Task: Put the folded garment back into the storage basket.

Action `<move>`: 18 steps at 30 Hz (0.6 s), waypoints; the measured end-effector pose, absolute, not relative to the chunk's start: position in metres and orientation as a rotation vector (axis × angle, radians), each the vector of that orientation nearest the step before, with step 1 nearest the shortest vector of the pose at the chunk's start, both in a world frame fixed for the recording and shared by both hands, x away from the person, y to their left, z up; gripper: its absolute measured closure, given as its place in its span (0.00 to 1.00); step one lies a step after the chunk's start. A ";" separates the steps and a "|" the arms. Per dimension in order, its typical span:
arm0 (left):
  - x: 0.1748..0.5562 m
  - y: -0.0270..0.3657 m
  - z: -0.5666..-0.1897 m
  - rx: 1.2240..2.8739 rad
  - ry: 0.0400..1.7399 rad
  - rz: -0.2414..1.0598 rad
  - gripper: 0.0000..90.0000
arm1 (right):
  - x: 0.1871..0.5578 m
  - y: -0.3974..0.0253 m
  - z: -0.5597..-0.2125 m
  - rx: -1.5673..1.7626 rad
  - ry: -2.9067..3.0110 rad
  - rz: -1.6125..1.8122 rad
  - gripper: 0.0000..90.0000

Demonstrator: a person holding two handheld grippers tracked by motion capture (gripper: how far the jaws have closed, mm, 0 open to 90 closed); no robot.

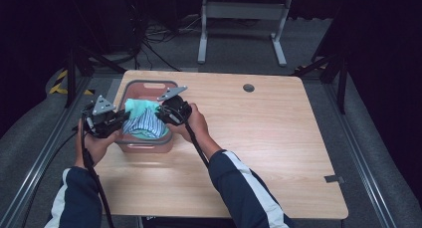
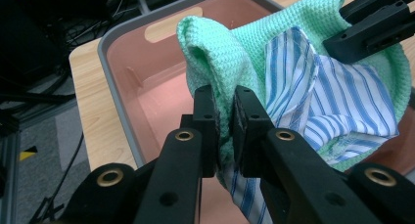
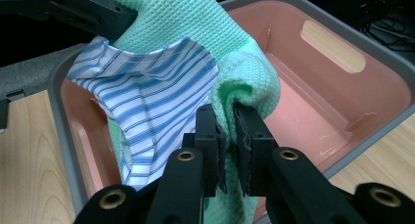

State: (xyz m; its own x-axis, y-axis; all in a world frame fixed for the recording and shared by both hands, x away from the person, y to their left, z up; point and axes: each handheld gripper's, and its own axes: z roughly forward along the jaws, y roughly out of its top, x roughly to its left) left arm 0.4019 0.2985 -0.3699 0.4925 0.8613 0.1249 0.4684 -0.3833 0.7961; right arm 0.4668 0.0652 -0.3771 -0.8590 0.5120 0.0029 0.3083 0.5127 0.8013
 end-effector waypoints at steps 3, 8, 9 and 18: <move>0.403 0.297 -0.372 2.049 1.094 0.710 0.91 | 0.468 0.066 -0.381 0.708 2.529 1.263 0.90; 0.405 0.294 -0.377 2.072 1.105 0.713 0.91 | 0.468 0.067 -0.383 0.704 2.534 1.255 0.90; 0.406 0.294 -0.377 2.080 1.101 0.720 0.91 | 0.468 0.067 -0.383 0.704 2.534 1.256 0.90; 0.408 0.289 -0.382 2.100 1.122 0.743 0.84 | 0.467 0.067 -0.389 0.713 2.526 1.215 0.79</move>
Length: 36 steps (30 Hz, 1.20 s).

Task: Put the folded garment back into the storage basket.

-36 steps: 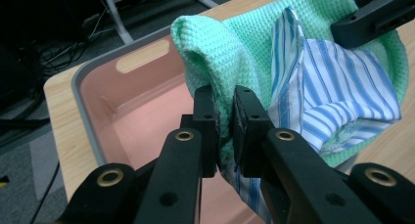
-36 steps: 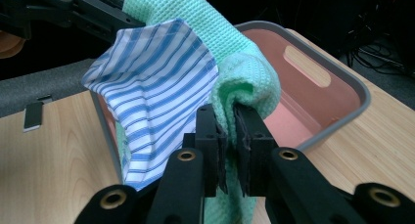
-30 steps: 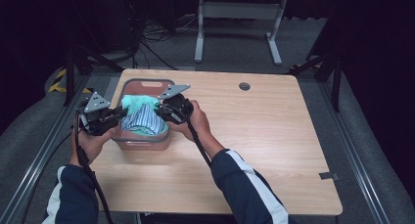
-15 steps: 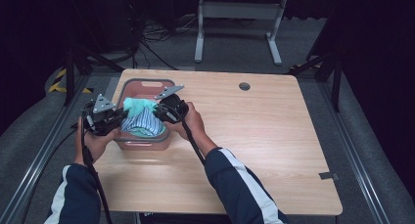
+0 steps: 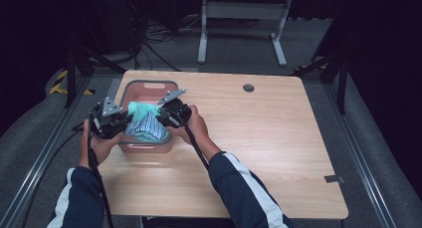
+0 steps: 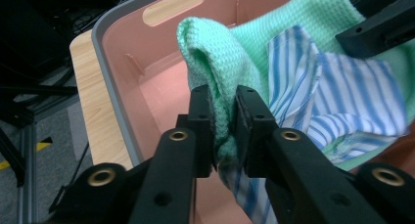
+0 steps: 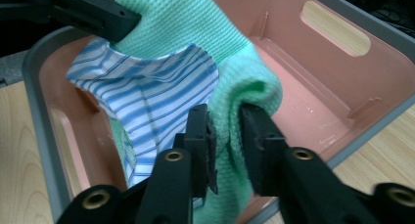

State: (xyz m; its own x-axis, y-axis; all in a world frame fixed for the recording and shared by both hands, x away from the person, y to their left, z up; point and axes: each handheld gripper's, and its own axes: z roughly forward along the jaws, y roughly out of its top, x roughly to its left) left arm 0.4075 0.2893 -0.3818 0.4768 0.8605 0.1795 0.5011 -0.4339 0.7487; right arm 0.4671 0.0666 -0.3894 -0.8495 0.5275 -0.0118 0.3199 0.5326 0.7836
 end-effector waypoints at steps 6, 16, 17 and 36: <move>0.406 0.289 -0.380 2.046 1.143 0.773 0.66 | 0.465 0.061 -0.387 0.722 2.518 1.203 0.70; 0.394 0.269 -0.375 1.999 1.058 0.749 0.56 | 0.460 0.046 -0.383 0.707 2.505 1.196 0.64; 0.393 0.264 -0.375 1.997 1.041 0.742 0.56 | 0.460 0.043 -0.382 0.715 2.499 1.194 0.64; 0.375 0.206 -0.375 2.022 0.883 0.668 0.48 | 0.450 -0.009 -0.370 0.697 2.454 1.116 0.58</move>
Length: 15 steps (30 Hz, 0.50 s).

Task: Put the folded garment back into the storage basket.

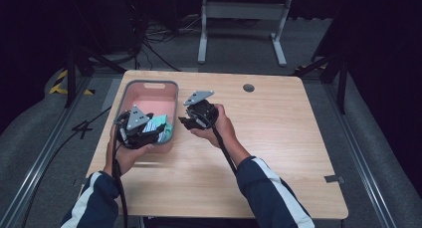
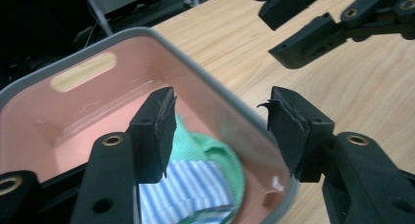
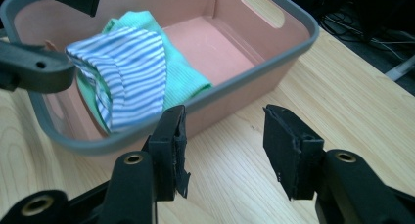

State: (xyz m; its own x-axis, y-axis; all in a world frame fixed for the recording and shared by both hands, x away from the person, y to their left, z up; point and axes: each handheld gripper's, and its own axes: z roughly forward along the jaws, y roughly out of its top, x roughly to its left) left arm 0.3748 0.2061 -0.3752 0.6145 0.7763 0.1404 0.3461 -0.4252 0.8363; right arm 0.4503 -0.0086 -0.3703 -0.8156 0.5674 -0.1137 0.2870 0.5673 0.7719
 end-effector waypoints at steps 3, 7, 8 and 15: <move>0.372 0.197 -0.376 2.049 0.847 0.668 0.46 | 0.447 -0.017 -0.369 0.699 2.449 1.107 0.56; 0.368 0.188 -0.377 2.083 0.819 0.659 0.44 | 0.444 -0.027 -0.369 0.690 2.446 1.092 0.55; 0.367 0.186 -0.378 2.081 0.822 0.653 0.44 | 0.443 -0.030 -0.368 0.686 2.447 1.084 0.54; 0.360 0.169 -0.383 2.123 0.768 0.646 0.41 | 0.435 -0.045 -0.365 0.677 2.436 1.057 0.50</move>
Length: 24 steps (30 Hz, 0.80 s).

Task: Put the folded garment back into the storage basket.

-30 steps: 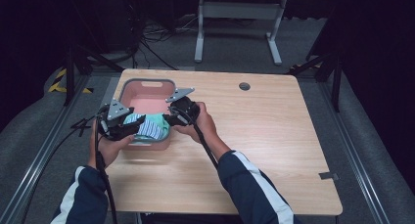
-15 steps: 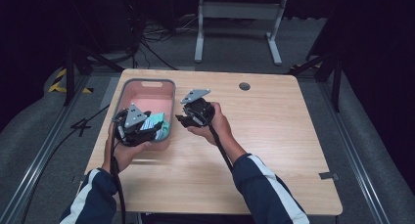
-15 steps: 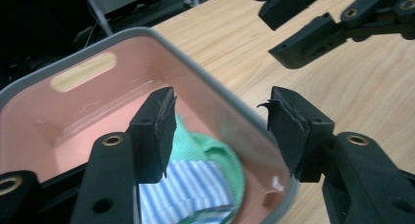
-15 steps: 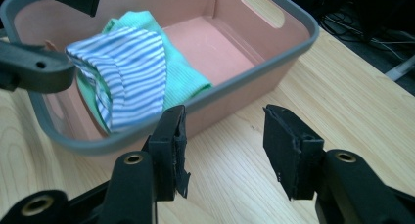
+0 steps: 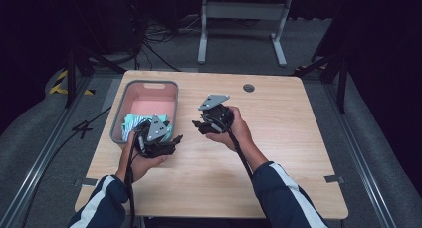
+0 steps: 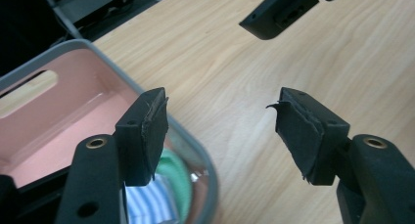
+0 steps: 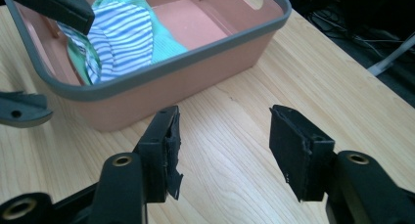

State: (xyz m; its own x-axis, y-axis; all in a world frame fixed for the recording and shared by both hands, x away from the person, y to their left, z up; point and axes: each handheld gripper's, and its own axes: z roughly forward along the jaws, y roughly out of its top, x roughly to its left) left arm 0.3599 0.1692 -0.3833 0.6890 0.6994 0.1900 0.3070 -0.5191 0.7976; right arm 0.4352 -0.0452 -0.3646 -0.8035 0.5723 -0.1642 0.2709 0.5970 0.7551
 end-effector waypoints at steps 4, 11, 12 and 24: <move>0.353 0.161 -0.385 2.157 0.728 0.648 0.38 | 0.430 -0.055 -0.366 0.673 2.430 1.031 0.48; 0.348 0.147 -0.388 2.195 0.686 0.650 0.37 | 0.425 -0.070 -0.369 0.696 2.424 0.998 0.46; 0.347 0.144 -0.389 2.201 0.684 0.646 0.37 | 0.424 -0.073 -0.370 0.700 2.425 0.986 0.45; 0.333 0.131 -0.405 2.303 0.603 0.602 0.24 | 0.408 -0.106 -0.377 0.689 2.441 0.869 0.40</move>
